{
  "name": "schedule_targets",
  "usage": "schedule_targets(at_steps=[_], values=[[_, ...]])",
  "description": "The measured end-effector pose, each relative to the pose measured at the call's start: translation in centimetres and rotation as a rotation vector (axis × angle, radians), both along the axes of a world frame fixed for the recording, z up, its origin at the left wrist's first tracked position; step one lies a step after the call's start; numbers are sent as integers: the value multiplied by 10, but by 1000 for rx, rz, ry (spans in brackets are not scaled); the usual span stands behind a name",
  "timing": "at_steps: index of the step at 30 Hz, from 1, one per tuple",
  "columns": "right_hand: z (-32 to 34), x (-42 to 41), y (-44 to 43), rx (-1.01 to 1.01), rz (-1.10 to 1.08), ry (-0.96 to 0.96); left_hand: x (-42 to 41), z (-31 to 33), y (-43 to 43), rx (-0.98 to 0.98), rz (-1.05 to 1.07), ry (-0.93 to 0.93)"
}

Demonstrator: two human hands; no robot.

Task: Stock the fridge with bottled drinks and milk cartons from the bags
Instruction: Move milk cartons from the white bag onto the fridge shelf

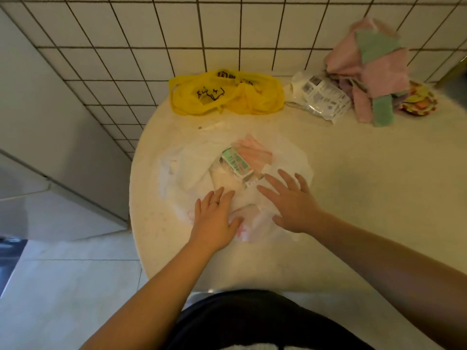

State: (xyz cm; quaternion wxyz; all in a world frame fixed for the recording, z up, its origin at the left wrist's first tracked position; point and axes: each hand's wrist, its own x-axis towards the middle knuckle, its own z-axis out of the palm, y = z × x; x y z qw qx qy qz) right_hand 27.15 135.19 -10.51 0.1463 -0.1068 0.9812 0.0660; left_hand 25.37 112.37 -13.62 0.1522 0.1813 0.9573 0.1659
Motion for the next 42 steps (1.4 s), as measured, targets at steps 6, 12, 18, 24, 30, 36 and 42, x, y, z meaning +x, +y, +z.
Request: schedule_targets(at_steps=[6, 12, 18, 24, 30, 36, 42], values=[[-14, -48, 21, 106, 225, -140, -17, -16, 28, -81, 53, -172], [-16, -57, 35, 108, 323, -115, -13, -29, 40, -100, -2, -272], [-25, -31, 67, -46, 253, -95, -5, -24, 71, -177, -213, -273], [-30, 20, 94, -134, 78, -194, 18, -31, 89, -194, -442, -264], [-39, 39, 98, -246, -281, -438, 12, -19, 89, -20, -408, -318], [-21, 7, 62, -108, -367, -281, -22, -29, 73, 115, -234, 37], [-55, -8, 26, -324, -529, -96, -57, -24, 75, -153, -360, -43]])
